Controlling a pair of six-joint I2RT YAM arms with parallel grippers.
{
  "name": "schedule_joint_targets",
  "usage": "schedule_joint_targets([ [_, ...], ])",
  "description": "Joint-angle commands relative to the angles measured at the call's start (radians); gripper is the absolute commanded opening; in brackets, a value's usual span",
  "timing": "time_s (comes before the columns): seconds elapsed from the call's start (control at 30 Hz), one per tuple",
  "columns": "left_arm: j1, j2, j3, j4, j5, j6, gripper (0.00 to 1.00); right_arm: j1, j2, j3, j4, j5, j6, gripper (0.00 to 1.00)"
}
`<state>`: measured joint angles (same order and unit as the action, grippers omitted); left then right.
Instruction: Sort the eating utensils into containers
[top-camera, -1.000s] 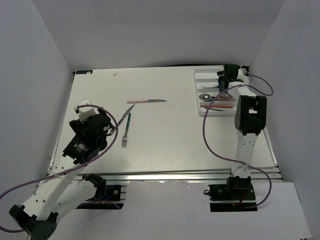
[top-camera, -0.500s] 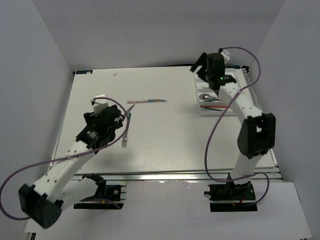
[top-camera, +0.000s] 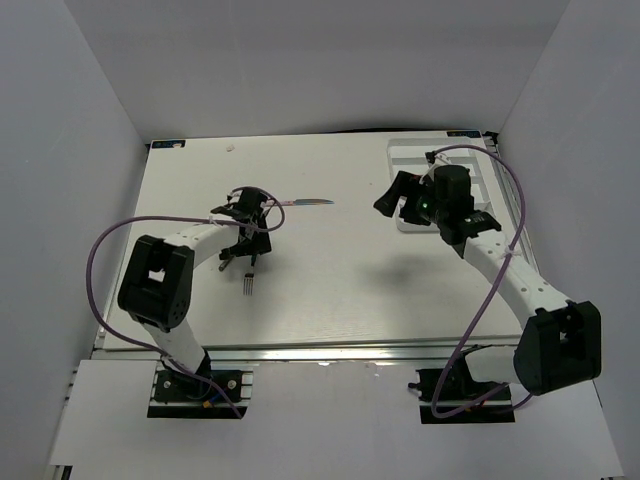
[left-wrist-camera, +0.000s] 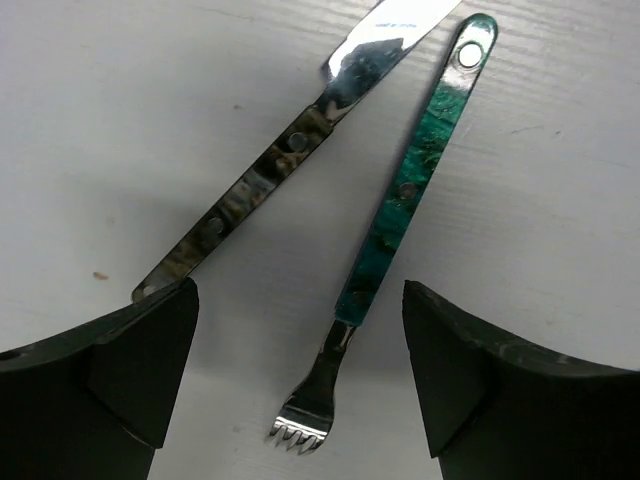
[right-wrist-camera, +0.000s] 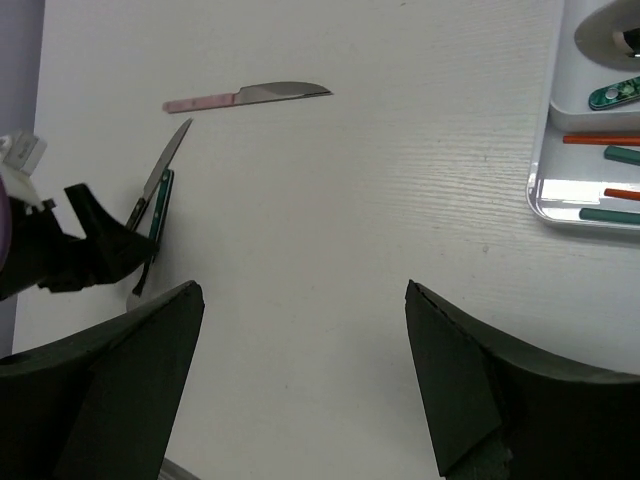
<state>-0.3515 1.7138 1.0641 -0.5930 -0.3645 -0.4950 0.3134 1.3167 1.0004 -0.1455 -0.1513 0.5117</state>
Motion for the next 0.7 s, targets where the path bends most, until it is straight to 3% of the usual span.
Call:
schedule_joint_targets([
  [0.0,-0.004,0.009,0.020,0.056,0.045,0.000,0.91,0.003,-0.034,0.021,-0.022,-0.059,-0.071,0.86],
  [0.07,-0.004,0.021,-0.013,0.096,0.078,-0.008,0.89,0.003,-0.050,0.015,-0.023,-0.062,-0.076,0.86],
  [0.2,-0.006,0.062,-0.029,0.105,0.116,-0.016,0.74,0.001,-0.057,0.009,-0.022,-0.085,-0.073,0.86],
  [0.33,-0.029,0.101,-0.021,0.091,0.137,-0.008,0.41,0.003,-0.062,-0.006,-0.006,-0.111,-0.062,0.86],
  [0.4,-0.053,0.116,-0.009,0.082,0.145,-0.005,0.31,0.001,-0.062,-0.017,0.007,-0.141,-0.061,0.86],
  [0.47,-0.090,0.118,0.000,0.064,0.150,-0.004,0.05,0.001,-0.062,-0.046,0.067,-0.200,-0.056,0.89],
  [0.5,-0.105,0.107,0.008,0.059,0.154,-0.004,0.00,0.000,-0.057,-0.061,0.101,-0.290,-0.050,0.89],
  [0.6,-0.171,-0.007,-0.003,0.111,0.194,-0.004,0.00,-0.004,-0.037,-0.129,0.251,-0.430,0.025,0.89],
  [0.67,-0.194,-0.080,-0.021,0.165,0.248,-0.007,0.00,-0.002,-0.034,-0.187,0.309,-0.421,0.100,0.89],
])
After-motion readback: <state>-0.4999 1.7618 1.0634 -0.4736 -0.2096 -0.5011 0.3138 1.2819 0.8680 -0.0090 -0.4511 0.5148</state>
